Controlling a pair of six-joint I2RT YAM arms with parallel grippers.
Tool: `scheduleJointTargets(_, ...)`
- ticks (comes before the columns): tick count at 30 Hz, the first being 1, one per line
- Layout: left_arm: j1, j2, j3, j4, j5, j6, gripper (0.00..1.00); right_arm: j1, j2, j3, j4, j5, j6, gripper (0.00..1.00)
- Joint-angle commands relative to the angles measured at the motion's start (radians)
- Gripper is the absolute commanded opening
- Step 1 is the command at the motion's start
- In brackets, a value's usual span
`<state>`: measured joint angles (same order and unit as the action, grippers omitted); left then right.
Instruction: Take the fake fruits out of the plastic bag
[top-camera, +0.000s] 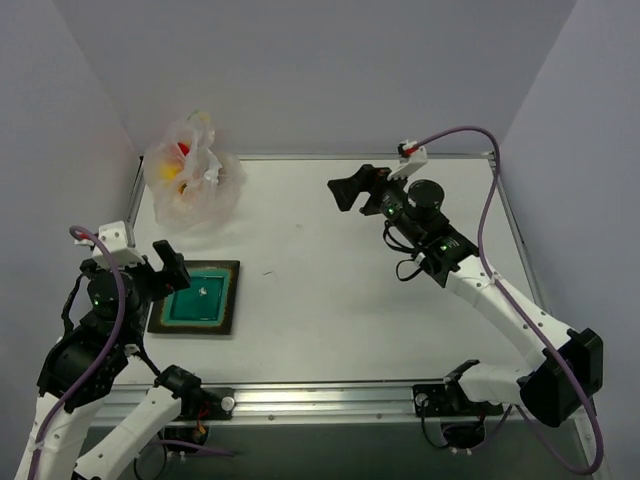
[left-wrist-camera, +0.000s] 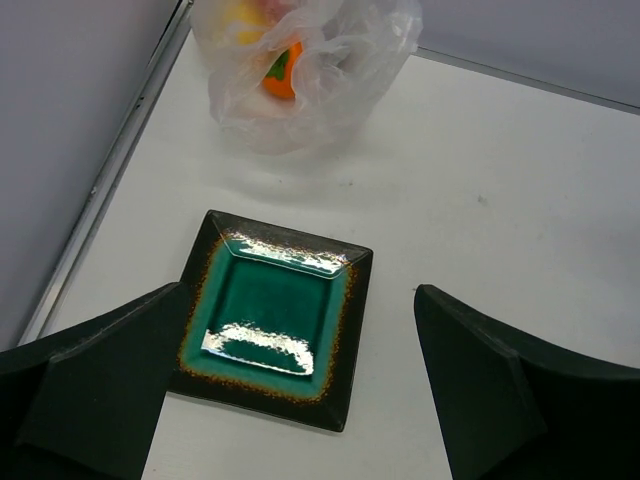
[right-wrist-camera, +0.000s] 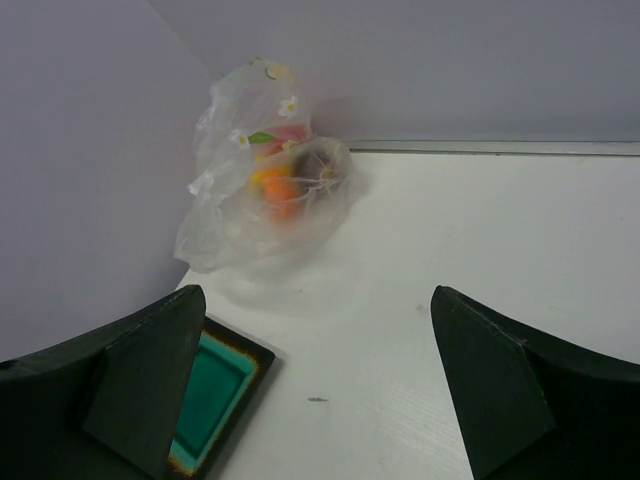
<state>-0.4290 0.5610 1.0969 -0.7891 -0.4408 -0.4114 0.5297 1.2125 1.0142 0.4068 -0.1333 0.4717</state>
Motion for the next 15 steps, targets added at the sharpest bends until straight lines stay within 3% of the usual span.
scheduleJointTargets(1, 0.006, -0.021, -0.012, -0.006, -0.068, 0.034, 0.94, 0.094, 0.065, 0.092, 0.024, 0.083, -0.007, 0.91)
scheduleJointTargets(7, 0.006, -0.073, -0.112, 0.019, -0.142, 0.022, 0.94, 0.217, 0.243, 0.263, 0.024, 0.218, -0.036, 1.0)
scheduleJointTargets(15, 0.018, -0.144, -0.144, 0.057, -0.222, -0.009, 0.94, 0.364, 0.547, 0.52, 0.047, 0.278, -0.081, 1.0)
